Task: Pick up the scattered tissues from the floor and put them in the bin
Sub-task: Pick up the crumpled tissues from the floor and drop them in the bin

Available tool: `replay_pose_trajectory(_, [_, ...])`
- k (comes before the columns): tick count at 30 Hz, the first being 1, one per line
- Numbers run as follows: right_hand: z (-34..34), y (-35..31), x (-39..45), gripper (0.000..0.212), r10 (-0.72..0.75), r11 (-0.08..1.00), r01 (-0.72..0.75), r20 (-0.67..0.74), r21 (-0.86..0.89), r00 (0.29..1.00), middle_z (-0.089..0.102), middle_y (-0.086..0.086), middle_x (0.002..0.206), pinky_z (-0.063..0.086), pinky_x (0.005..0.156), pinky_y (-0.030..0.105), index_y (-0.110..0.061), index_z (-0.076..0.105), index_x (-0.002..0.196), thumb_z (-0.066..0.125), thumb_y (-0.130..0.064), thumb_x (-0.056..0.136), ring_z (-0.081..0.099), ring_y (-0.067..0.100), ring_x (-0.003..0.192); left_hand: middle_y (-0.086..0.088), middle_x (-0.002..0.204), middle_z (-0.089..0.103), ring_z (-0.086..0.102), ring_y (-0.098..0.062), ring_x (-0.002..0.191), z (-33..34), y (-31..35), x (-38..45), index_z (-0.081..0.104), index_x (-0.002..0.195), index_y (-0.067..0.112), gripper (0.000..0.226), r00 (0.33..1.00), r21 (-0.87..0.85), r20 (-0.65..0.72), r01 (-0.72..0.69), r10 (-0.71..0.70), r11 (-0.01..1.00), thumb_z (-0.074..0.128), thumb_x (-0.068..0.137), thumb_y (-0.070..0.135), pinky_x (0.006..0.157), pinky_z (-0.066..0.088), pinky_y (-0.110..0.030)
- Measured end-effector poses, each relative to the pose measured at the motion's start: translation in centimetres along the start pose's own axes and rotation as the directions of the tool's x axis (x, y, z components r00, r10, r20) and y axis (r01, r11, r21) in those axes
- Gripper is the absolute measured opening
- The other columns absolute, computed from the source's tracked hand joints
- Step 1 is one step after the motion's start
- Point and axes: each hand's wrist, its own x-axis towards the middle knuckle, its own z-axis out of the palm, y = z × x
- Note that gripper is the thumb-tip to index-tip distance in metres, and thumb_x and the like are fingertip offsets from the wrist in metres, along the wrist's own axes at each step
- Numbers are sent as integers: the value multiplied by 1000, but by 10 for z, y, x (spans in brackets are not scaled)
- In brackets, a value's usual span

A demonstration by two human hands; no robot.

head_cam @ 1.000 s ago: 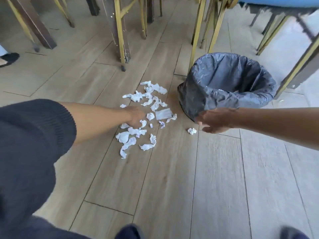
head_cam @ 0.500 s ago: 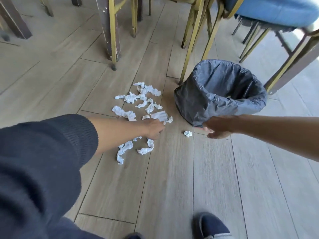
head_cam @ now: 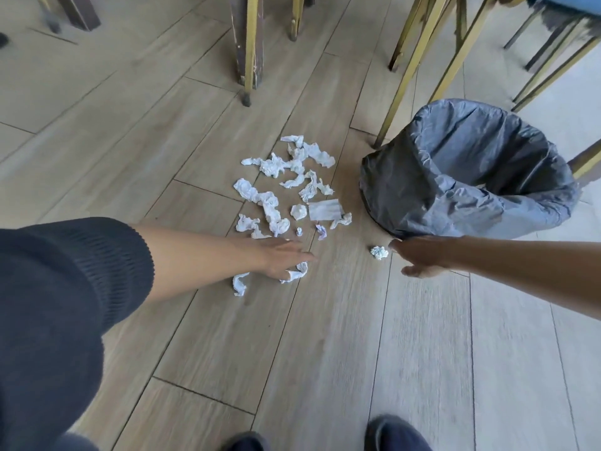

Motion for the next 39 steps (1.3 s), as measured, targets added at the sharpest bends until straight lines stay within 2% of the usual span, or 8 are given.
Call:
replay_pose_trajectory(3, [5,4,8,60,3,998,-3,0,69,1000,50,22,135,45,99,49,-3,37,142,62,-26,93,53,39,121,-3,126,40,47,-20,92,5,1,5,28,151,33,69,998,-2,41,41,-41,999,62,92,19,75,48,-38])
replay_pose_trajectory(8, [13,-1,26,53,-34,999,34,-87,2,996,52,10,130,46,86,35,-11,29,141,54,-29,97,55,27,115,-5,116,45,43,-19,75,8,5,9,42,128,15,40,999,36,-17,38,-37,999,60,93,19,52,30,-30])
replay_pose_trajectory(13, [25,-2,41,60,-43,999,42,-128,-13,991,39,14,144,48,92,39,-20,22,150,51,-21,98,54,32,122,-11,111,55,57,-25,83,10,7,9,51,116,8,23,999,55,-40,14,-12,998,52,97,21,62,43,-35])
replay_pose_trajectory(16, [36,0,45,55,-77,997,72,-234,-28,969,41,17,140,51,77,36,-17,26,146,52,-17,98,63,34,108,-8,104,57,59,-26,83,9,4,7,54,106,12,15,998,21,-59,7,-6,1000,52,95,22,61,42,-34])
replay_pose_trajectory(23, [42,-7,49,46,-176,984,168,-215,-54,961,47,11,129,51,73,36,-10,35,141,50,-19,99,63,31,105,0,92,44,39,-11,64,-11,4,-13,55,81,11,15,985,-104,-157,50,-66,993,61,88,23,53,29,-28])
replay_pose_trajectory(31, [9,-59,48,51,-364,931,359,-167,-60,916,54,8,111,48,67,31,-21,37,140,45,-1,94,59,27,92,7,74,39,39,-11,61,-40,4,-44,52,99,16,19,971,-191,-66,212,-228,958,60,85,6,53,31,-29])
replay_pose_trajectory(35, [-18,-83,46,33,-408,913,402,-190,-69,893,57,7,101,47,62,34,-22,51,122,44,-6,94,58,25,81,2,98,52,57,-21,93,-39,-4,-63,58,122,23,34,950,-206,3,307,-313,929,50,94,5,79,50,-36])
replay_pose_trajectory(39, [-31,-101,49,20,-410,912,407,-212,-61,887,66,7,102,43,64,28,-12,64,102,46,-14,93,58,23,83,-3,111,59,53,-20,94,-23,-12,-75,65,109,13,32,926,-175,37,376,-376,910,42,90,-1,77,46,-31])
